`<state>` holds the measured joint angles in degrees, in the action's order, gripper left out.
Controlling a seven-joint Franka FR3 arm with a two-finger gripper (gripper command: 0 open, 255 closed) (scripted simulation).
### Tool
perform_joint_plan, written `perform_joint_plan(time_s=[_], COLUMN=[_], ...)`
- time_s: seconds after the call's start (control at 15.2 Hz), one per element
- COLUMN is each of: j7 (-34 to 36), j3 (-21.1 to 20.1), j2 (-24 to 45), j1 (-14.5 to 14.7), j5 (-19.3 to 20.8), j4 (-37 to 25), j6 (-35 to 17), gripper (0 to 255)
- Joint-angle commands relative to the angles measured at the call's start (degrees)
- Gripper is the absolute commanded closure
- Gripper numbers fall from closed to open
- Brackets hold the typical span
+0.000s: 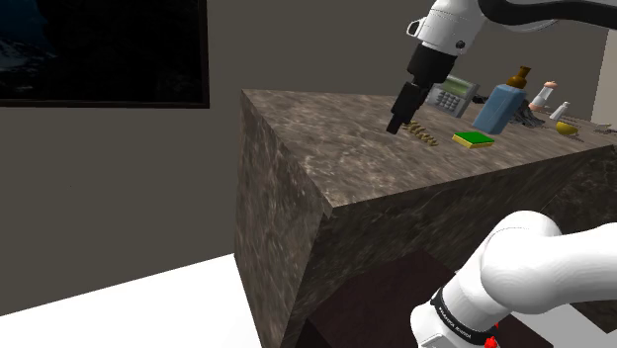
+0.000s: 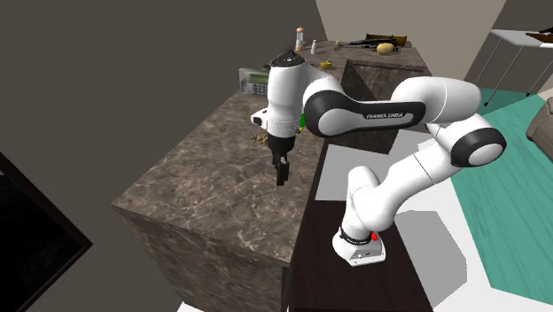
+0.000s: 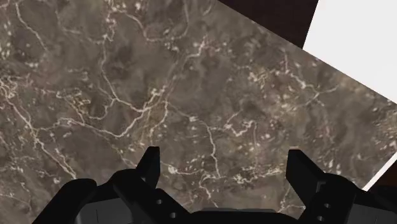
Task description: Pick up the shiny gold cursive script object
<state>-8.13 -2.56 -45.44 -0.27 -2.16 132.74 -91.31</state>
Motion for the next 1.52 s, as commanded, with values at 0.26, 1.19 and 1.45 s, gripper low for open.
perform_joint_plan(time_s=[0.26, 1.19, 1.45], j7=[-2.4, -10.3, -12.3], j3=[4.1, 18.1, 21.6], j2=[2.1, 14.1, 17.9], j1=[-2.7, -10.9, -12.4], j5=[2.9, 10.3, 11.1], j4=[-0.3, -6.3, -9.0], j6=[-1.6, -7.4, -8.7], gripper=[0, 0, 0])
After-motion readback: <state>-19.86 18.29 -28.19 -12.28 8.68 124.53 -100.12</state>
